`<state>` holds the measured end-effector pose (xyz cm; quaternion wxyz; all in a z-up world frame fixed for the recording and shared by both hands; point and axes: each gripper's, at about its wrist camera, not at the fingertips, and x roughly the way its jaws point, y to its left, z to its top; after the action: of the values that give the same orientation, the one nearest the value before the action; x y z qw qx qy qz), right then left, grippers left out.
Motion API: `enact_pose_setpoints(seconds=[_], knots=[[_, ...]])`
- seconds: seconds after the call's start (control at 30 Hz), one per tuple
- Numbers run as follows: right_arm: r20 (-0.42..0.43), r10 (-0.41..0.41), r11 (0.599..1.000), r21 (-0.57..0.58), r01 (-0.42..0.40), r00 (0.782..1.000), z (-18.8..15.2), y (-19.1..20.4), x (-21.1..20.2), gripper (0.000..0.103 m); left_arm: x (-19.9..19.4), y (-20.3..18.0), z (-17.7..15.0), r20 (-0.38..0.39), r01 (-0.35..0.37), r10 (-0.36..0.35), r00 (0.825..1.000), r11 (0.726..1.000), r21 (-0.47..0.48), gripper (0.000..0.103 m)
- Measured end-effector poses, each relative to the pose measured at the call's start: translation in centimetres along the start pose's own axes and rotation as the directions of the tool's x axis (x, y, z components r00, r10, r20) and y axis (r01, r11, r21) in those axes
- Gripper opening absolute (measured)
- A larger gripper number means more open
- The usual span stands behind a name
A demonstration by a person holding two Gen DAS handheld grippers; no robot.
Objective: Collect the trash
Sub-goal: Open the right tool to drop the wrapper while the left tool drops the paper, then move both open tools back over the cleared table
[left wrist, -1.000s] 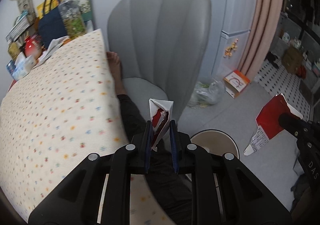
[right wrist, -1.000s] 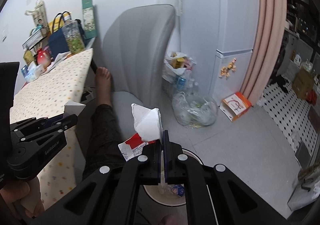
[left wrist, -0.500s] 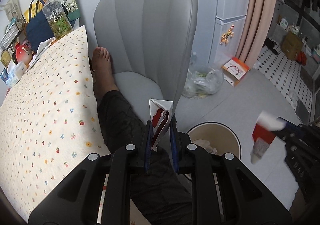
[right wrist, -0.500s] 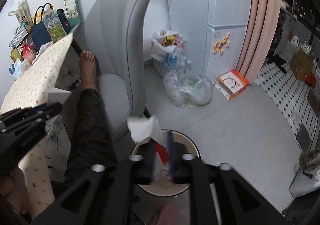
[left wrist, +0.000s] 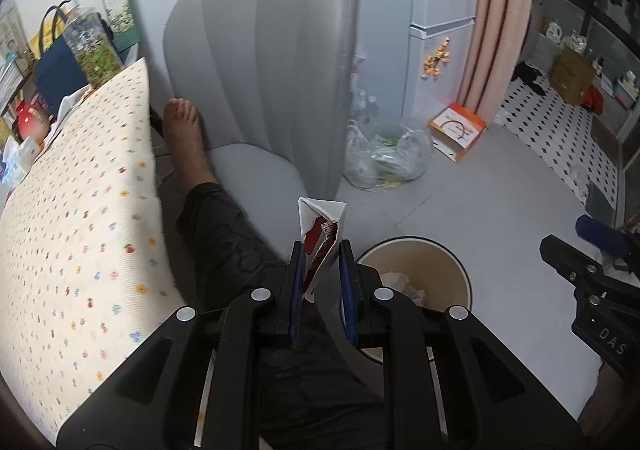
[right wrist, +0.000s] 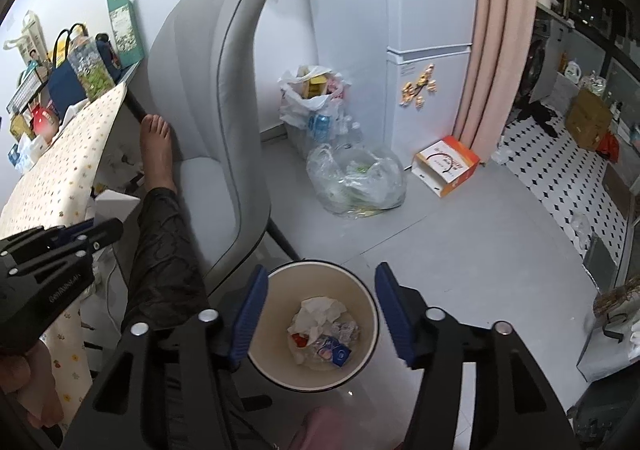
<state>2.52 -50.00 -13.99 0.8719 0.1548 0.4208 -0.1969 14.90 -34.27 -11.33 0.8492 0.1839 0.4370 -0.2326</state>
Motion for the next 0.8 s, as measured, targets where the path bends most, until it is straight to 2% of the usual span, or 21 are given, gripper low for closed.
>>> enact_pose_setpoints(seconds=[0.2, 0.3, 0.37, 0.4, 0.43, 0.63, 0.7, 0.8], knots=[[0.031, -0.046, 0.998, 0.036, 0.045, 0.998, 0.0, -2.4, -1.6, 0.068, 0.0, -3.0, 0.5, -0.002, 0.06, -0.06, 0.998, 0.997, 0.047, 0.019], [0.04, -0.07, 0.996, 0.059, 0.067, 0.997, -0.3, -3.8, -2.3, 0.07, 0.1, -4.7, 0.7, -0.008, 0.103, -0.103, 0.995, 0.992, 0.074, 0.026], [0.042, -0.081, 0.994, 0.078, 0.078, 0.996, -0.5, -4.8, -2.6, 0.07, -0.1, -5.5, 0.6, -0.005, 0.112, -0.112, 0.994, 0.99, 0.088, 0.043], [0.042, -0.085, 0.993, 0.083, 0.081, 0.995, -0.6, -5.1, -2.8, 0.07, -0.3, -6.0, 0.6, 0.004, 0.113, -0.114, 0.994, 0.988, 0.101, 0.059], [0.043, -0.089, 0.993, 0.088, 0.085, 0.995, -0.6, -5.3, -2.9, 0.07, -0.5, -6.2, 0.7, 0.012, 0.108, -0.11, 0.994, 0.988, 0.108, 0.07], [0.047, -0.079, 0.993, 0.094, 0.074, 0.996, -0.5, -5.3, -3.1, 0.071, -1.9, -5.6, 0.8, 0.046, 0.073, -0.078, 0.996, 0.992, 0.101, 0.085], [0.06, -0.069, 0.995, 0.081, 0.064, 0.996, -0.6, -4.7, -3.6, 0.074, -2.5, -4.8, 0.7, 0.06, 0.064, -0.07, 0.996, 0.994, 0.083, 0.089], [0.073, -0.057, 0.997, 0.061, 0.052, 0.996, -0.6, -3.8, -4.2, 0.076, -3.2, -3.6, 0.4, 0.072, 0.051, -0.055, 0.996, 0.997, 0.056, 0.09]])
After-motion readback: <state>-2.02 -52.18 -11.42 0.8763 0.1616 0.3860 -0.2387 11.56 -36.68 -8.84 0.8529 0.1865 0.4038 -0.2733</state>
